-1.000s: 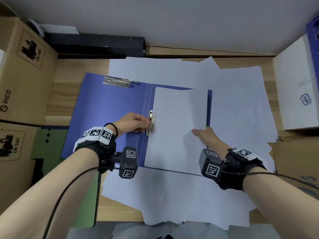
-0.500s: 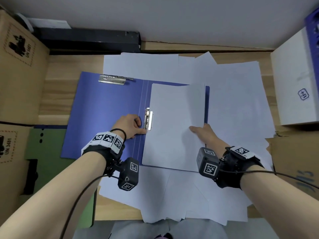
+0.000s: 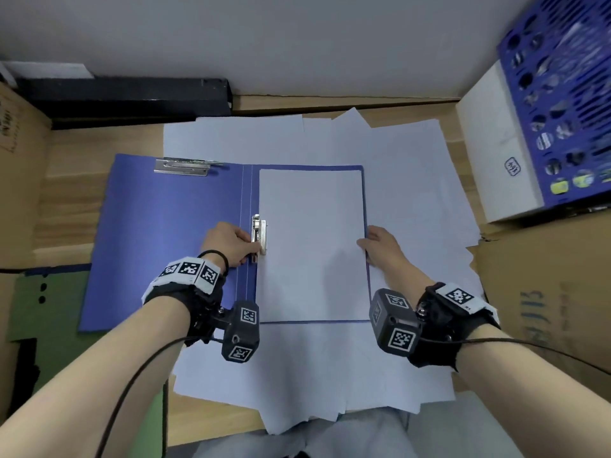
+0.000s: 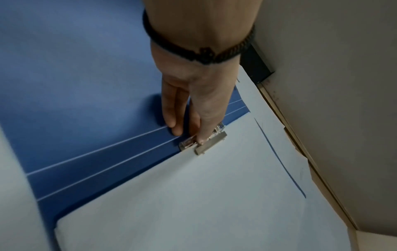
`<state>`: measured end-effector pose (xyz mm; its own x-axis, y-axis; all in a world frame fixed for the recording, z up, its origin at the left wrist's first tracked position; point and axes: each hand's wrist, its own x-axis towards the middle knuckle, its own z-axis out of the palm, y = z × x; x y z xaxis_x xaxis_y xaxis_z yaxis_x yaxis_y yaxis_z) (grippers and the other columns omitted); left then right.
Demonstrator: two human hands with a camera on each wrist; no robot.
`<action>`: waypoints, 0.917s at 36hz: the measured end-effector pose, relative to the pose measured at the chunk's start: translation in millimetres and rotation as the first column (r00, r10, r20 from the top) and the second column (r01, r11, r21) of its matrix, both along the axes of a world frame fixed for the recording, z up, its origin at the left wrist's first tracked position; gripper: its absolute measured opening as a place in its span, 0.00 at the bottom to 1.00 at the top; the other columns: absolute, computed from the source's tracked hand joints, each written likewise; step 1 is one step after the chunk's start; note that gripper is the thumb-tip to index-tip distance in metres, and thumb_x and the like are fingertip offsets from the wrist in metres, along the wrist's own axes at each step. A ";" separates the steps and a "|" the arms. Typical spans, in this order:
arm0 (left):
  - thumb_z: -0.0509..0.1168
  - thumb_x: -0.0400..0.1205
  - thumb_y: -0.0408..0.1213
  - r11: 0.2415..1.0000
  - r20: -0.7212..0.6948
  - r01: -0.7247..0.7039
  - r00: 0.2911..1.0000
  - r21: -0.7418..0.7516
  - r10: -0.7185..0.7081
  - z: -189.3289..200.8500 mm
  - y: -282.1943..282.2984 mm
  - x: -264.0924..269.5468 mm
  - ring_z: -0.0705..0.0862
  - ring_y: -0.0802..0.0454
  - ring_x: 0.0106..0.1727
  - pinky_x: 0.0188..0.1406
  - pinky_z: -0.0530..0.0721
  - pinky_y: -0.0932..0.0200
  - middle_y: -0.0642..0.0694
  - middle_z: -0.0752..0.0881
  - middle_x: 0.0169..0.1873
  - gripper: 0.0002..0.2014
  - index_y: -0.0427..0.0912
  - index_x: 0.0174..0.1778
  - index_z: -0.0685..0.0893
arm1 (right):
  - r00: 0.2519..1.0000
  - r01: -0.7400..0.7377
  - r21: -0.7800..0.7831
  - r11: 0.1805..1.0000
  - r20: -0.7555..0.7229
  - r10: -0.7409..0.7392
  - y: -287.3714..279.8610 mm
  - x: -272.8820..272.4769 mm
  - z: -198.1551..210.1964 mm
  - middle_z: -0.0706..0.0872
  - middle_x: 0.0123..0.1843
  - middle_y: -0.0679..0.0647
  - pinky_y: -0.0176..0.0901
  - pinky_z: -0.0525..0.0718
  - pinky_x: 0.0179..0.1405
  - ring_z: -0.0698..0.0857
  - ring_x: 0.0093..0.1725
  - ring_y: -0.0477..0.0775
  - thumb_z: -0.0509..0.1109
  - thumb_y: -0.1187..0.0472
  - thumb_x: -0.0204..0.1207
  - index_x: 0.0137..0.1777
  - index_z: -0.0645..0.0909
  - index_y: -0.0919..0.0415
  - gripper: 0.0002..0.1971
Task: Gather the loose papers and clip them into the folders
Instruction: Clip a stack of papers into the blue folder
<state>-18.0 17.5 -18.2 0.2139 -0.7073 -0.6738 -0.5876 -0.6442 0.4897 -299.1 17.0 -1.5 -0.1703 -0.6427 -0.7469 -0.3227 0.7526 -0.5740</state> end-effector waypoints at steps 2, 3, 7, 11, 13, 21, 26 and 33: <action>0.79 0.69 0.39 0.999 0.020 0.033 0.999 0.011 -0.033 2.1 1.3 0.1 0.85 0.45 0.28 0.41 0.91 0.45 0.36 0.90 0.30 0.08 0.41 0.35 0.86 | 1.000 0.011 -0.007 1.000 0.019 -0.011 6.3 -1.0 0.0 0.73 0.75 0.54 0.49 0.76 0.68 0.76 0.70 0.56 0.63 0.64 0.82 0.79 0.67 0.58 0.25; 0.78 0.70 0.39 0.998 0.032 0.057 0.998 0.022 -0.058 3.2 2.4 1.4 0.85 0.45 0.28 0.41 0.91 0.46 0.37 0.90 0.29 0.08 0.41 0.35 0.87 | 0.999 0.025 -0.013 1.000 0.026 -0.024 9.5 -0.3 -0.2 0.73 0.75 0.54 0.49 0.76 0.69 0.75 0.71 0.56 0.62 0.65 0.82 0.78 0.67 0.58 0.24; 0.77 0.72 0.38 0.992 0.090 0.116 0.989 0.056 -0.121 5.1 11.9 13.7 0.85 0.47 0.26 0.41 0.92 0.47 0.41 0.89 0.25 0.06 0.40 0.35 0.89 | 0.996 0.056 -0.051 0.997 0.067 -0.052 20.1 7.2 -5.3 0.77 0.72 0.55 0.44 0.77 0.59 0.77 0.62 0.51 0.61 0.67 0.82 0.76 0.71 0.59 0.22; 0.77 0.72 0.40 0.983 0.078 0.136 0.986 0.121 -0.146 6.5 24.0 32.4 0.84 0.46 0.29 0.44 0.91 0.45 0.39 0.89 0.28 0.06 0.41 0.35 0.89 | 0.995 0.044 -0.043 0.998 0.092 -0.040 26.4 20.3 -8.5 0.77 0.63 0.53 0.47 0.77 0.65 0.77 0.60 0.51 0.60 0.67 0.82 0.75 0.72 0.59 0.21; 0.77 0.72 0.36 0.981 0.045 0.150 0.987 0.121 -0.156 10.2 27.9 36.7 0.82 0.44 0.32 0.46 0.90 0.48 0.40 0.87 0.32 0.07 0.41 0.36 0.85 | 0.996 0.006 -0.047 0.999 0.091 -0.002 31.3 25.1 -8.4 0.77 0.65 0.53 0.47 0.76 0.67 0.77 0.64 0.52 0.59 0.67 0.82 0.75 0.71 0.59 0.22; 0.67 0.82 0.37 0.991 -0.158 0.051 0.985 -0.120 -0.070 25.6 -0.3 7.4 0.77 0.51 0.34 0.33 0.76 0.61 0.47 0.78 0.41 0.09 0.41 0.54 0.76 | 0.992 -0.099 -0.041 0.994 0.079 0.102 38.8 13.1 -3.0 0.78 0.62 0.54 0.38 0.75 0.48 0.77 0.56 0.50 0.57 0.71 0.82 0.73 0.73 0.61 0.20; 0.57 0.87 0.37 0.988 -0.306 0.112 0.942 -0.105 -0.139 41.9 -23.7 -32.7 0.82 0.52 0.34 0.34 0.80 0.63 0.48 0.82 0.42 0.09 0.40 0.55 0.82 | 0.991 -0.087 0.029 0.996 0.102 0.083 35.9 -10.5 -3.1 0.80 0.52 0.52 0.36 0.76 0.38 0.76 0.42 0.46 0.61 0.65 0.83 0.59 0.78 0.55 0.09; 0.56 0.86 0.38 0.987 -0.331 0.139 0.930 -0.079 -0.158 42.5 -50.2 -80.1 0.84 0.51 0.35 0.36 0.81 0.62 0.49 0.85 0.41 0.13 0.41 0.54 0.85 | 0.994 -0.023 0.057 0.998 0.106 0.017 15.1 -51.3 -2.9 0.82 0.43 0.50 0.37 0.76 0.39 0.77 0.41 0.47 0.66 0.65 0.80 0.56 0.80 0.55 0.08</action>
